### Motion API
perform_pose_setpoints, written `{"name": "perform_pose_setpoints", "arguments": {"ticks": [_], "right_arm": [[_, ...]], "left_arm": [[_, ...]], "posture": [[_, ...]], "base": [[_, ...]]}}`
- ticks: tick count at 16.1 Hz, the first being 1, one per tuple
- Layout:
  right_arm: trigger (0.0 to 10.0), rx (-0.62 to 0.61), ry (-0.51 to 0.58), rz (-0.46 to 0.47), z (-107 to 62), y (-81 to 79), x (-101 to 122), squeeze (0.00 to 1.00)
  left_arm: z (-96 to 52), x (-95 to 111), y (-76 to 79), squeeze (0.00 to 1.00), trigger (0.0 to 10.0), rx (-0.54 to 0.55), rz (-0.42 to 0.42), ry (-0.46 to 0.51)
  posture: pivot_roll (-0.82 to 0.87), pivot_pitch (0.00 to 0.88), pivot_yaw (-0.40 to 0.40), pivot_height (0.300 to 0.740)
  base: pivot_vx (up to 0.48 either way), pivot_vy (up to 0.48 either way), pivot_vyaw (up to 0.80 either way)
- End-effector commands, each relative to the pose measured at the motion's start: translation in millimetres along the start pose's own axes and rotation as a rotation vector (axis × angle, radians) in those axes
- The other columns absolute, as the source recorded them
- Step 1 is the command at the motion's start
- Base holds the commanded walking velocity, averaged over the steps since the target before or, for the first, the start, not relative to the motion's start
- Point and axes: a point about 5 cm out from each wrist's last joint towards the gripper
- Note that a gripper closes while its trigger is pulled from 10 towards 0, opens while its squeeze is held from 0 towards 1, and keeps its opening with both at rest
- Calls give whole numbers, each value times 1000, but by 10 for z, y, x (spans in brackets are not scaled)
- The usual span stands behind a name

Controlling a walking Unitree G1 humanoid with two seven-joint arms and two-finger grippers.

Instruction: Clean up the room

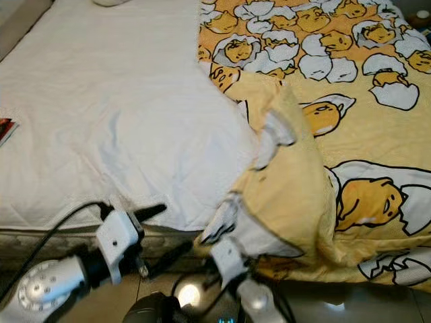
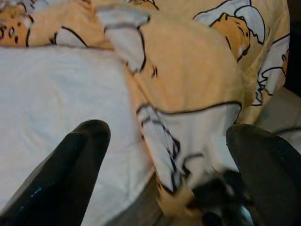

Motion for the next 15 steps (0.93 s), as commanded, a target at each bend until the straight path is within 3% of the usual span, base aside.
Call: {"name": "perform_pose_setpoints", "arguments": {"ticks": [1,7,11,15], "right_arm": [[0,98,36,10,6,-118,41,0],[0,340,22,59,-135,-274,-15,0],[0,266,-51,-13,-161,-117,-141,0],[0,488,4,-65,-106,-179,89,0]], "left_arm": [[-25,-31,-43,0,10000,6,3,-15],[-45,-75,-55,0,10000,16,5,-9],[8,-88,-115,0,10000,71,6,12],[58,-96,-127,0,10000,72,2,22]], "posture": [[95,144,87,711],[94,130,85,711],[90,112,81,711],[82,93,79,711]], "base": [[0,0,0],[0,0,0],[0,0,0],[0,0,0]]}}
Point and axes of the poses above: a point about 5 cm out from each wrist's last joint towards the gripper, its own z axis pointing out of the wrist towards the gripper, its own x axis along the axis of the wrist's last joint, y = z × x, and after that the axes turned 4 degrees about -z, right-handed
